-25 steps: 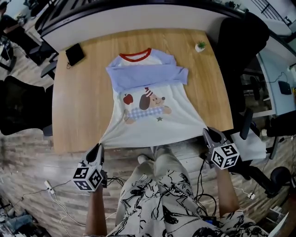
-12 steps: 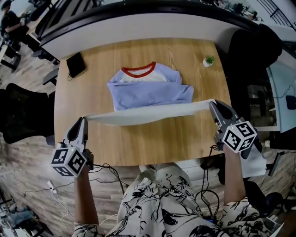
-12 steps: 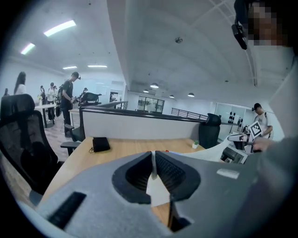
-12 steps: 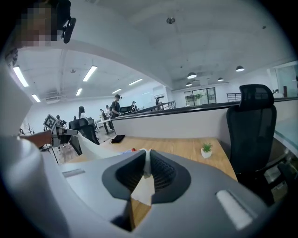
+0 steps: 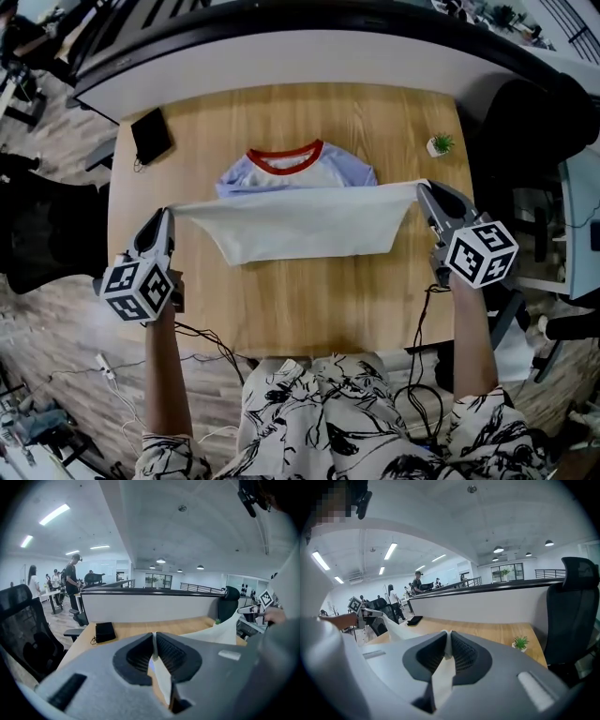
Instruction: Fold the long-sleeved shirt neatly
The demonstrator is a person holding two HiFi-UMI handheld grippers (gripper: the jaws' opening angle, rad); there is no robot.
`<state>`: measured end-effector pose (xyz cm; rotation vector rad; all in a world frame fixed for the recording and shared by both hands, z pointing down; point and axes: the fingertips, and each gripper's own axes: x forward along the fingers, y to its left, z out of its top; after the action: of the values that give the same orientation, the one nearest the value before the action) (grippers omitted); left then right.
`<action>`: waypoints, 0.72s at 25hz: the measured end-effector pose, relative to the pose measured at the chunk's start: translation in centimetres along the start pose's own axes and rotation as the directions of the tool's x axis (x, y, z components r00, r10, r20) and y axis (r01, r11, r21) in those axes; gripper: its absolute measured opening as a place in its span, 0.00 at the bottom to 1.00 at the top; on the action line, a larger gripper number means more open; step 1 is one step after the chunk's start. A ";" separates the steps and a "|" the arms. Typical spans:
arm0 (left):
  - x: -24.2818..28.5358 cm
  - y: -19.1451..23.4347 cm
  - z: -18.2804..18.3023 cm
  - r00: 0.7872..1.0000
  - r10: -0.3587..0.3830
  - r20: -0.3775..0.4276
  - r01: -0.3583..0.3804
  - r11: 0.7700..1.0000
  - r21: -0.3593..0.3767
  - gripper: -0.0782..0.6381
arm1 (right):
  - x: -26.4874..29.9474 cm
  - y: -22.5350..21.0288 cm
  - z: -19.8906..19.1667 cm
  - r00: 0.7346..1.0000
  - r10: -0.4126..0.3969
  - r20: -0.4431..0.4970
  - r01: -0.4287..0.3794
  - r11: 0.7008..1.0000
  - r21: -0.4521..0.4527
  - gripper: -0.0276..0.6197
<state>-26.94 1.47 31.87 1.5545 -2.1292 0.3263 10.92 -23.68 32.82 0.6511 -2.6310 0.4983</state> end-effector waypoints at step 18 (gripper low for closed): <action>22.6 5.4 -6.2 0.962 -0.097 -0.256 0.091 0.995 -0.034 0.15 | 17.3 -9.9 -7.3 0.956 -0.173 -0.239 0.214 0.964 0.159 0.10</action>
<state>-35.95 -12.57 49.20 1.5054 -1.8475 0.4447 3.76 -35.17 49.20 0.8484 -2.2994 0.7152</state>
